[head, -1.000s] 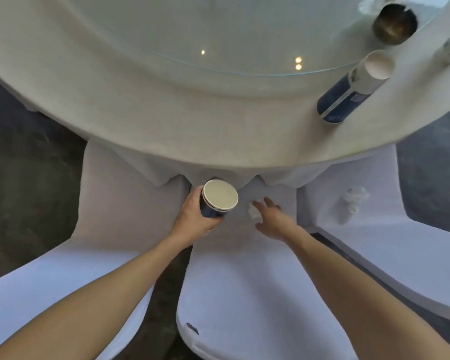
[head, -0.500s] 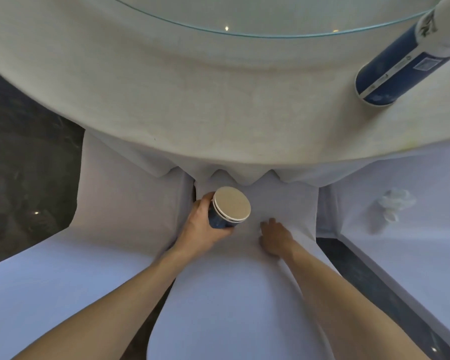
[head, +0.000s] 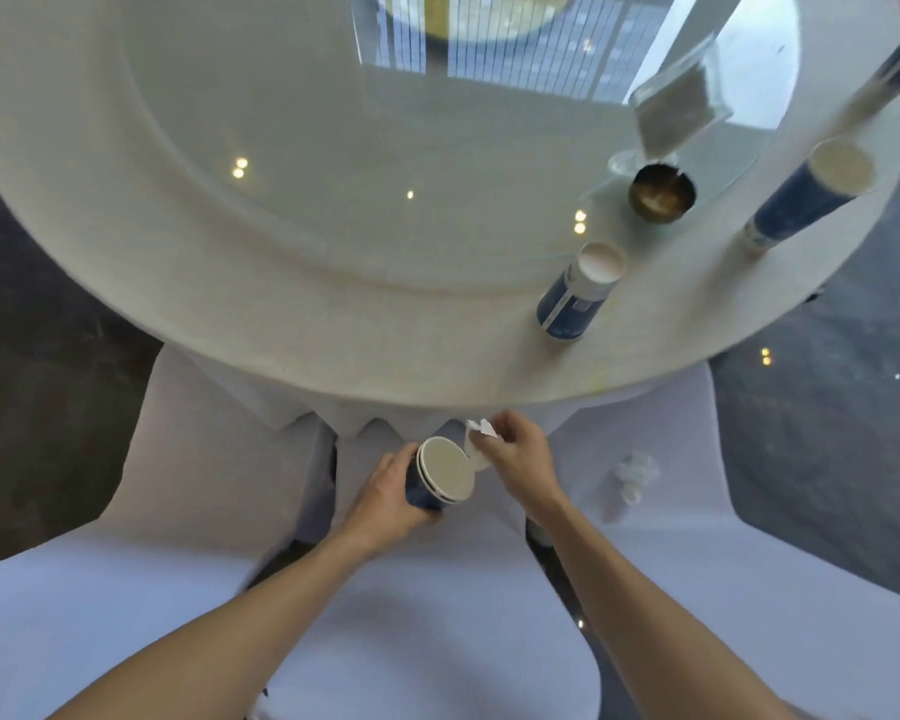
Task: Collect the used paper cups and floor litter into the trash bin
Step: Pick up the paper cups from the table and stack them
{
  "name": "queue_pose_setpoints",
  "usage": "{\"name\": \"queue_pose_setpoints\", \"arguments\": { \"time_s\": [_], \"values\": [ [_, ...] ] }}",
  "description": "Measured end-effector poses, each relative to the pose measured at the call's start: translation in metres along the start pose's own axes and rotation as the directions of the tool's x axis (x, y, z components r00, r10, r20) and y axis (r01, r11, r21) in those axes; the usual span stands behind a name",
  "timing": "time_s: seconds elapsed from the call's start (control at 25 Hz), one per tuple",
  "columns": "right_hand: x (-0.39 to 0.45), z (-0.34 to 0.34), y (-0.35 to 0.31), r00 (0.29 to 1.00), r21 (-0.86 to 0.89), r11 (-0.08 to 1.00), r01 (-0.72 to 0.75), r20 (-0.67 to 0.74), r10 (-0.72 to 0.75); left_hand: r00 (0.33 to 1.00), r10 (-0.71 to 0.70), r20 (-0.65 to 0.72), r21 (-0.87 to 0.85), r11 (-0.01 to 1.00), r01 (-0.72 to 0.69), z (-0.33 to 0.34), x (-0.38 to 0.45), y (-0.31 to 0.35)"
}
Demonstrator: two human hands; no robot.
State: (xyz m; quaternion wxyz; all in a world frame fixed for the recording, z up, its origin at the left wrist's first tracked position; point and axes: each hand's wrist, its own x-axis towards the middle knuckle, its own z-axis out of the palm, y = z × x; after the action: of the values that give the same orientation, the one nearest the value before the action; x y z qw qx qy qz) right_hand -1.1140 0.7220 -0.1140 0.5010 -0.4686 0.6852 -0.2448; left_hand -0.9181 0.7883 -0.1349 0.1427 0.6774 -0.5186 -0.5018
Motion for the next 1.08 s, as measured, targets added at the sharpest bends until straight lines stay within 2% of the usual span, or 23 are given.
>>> {"name": "queue_pose_setpoints", "arguments": {
  "time_s": [0.08, 0.12, 0.2, 0.28, 0.4, 0.52, 0.6, 0.68, 0.72, 0.8, 0.84, 0.88, 0.96, 1.08],
  "values": [
    [-0.008, -0.012, -0.028, 0.998, 0.046, 0.997, 0.065, -0.009, -0.064, 1.0, 0.022, -0.018, -0.023, 0.999, -0.022, 0.002, -0.006, 0.023],
    [-0.011, -0.018, -0.039, 0.997, 0.011, 0.997, 0.077, 0.007, -0.077, 0.998, 0.033, -0.048, -0.034, 0.999, -0.035, 0.003, -0.007, 0.037],
    [-0.017, -0.026, -0.051, 0.987, -0.135, 0.981, 0.141, 0.099, -0.128, 0.993, 0.045, -0.112, -0.065, 0.996, -0.052, 0.005, -0.009, 0.06],
    [-0.02, -0.035, -0.057, 0.956, -0.318, 0.91, 0.265, 0.21, -0.205, 0.986, 0.064, -0.154, -0.074, 0.994, -0.076, 0.007, -0.009, 0.079],
    [-0.02, -0.058, -0.069, 0.912, -0.453, 0.793, 0.409, 0.246, -0.33, 0.971, 0.079, -0.226, -0.071, 0.993, -0.098, 0.011, -0.01, 0.094],
    [-0.004, -0.092, -0.087, 0.823, -0.489, 0.675, 0.553, 0.196, -0.533, 0.952, 0.098, -0.291, -0.083, 0.988, -0.127, 0.018, -0.013, 0.105],
    [0.021, -0.116, -0.099, 0.725, -0.552, 0.571, 0.607, 0.091, -0.683, 0.939, 0.11, -0.327, -0.09, 0.985, -0.147, 0.023, -0.015, 0.111],
    [0.047, -0.141, -0.113, 0.623, -0.671, 0.428, 0.606, 0.065, -0.779, 0.927, 0.107, -0.36, -0.104, 0.983, -0.154, 0.028, -0.018, 0.118],
    [0.06, -0.151, -0.119, 0.636, -0.73, 0.363, 0.58, 0.127, -0.761, 0.921, 0.1, -0.377, -0.115, 0.981, -0.154, 0.031, -0.021, 0.123],
    [0.086, -0.167, -0.129, 0.746, -0.82, 0.221, 0.528, 0.323, -0.582, 0.916, 0.081, -0.392, -0.133, 0.981, -0.143, 0.038, -0.028, 0.13],
    [0.096, -0.173, -0.132, 0.777, -0.842, 0.129, 0.524, 0.41, -0.478, 0.915, 0.069, -0.397, -0.144, 0.98, -0.137, 0.042, -0.03, 0.132],
    [0.106, -0.175, -0.132, 0.786, -0.847, 0.037, 0.53, 0.475, -0.396, 0.913, 0.057, -0.405, -0.158, 0.979, -0.132, 0.046, -0.034, 0.132],
    [0.121, -0.176, -0.125, 0.776, -0.837, -0.099, 0.538, 0.538, -0.329, 0.908, 0.028, -0.417, -0.186, 0.976, -0.115, 0.051, -0.041, 0.132],
    [0.124, -0.174, -0.117, 0.754, -0.825, -0.127, 0.551, 0.557, -0.35, 0.902, -0.038, -0.431, -0.229, 0.971, -0.068, 0.062, -0.051, 0.129]
  ]
}}
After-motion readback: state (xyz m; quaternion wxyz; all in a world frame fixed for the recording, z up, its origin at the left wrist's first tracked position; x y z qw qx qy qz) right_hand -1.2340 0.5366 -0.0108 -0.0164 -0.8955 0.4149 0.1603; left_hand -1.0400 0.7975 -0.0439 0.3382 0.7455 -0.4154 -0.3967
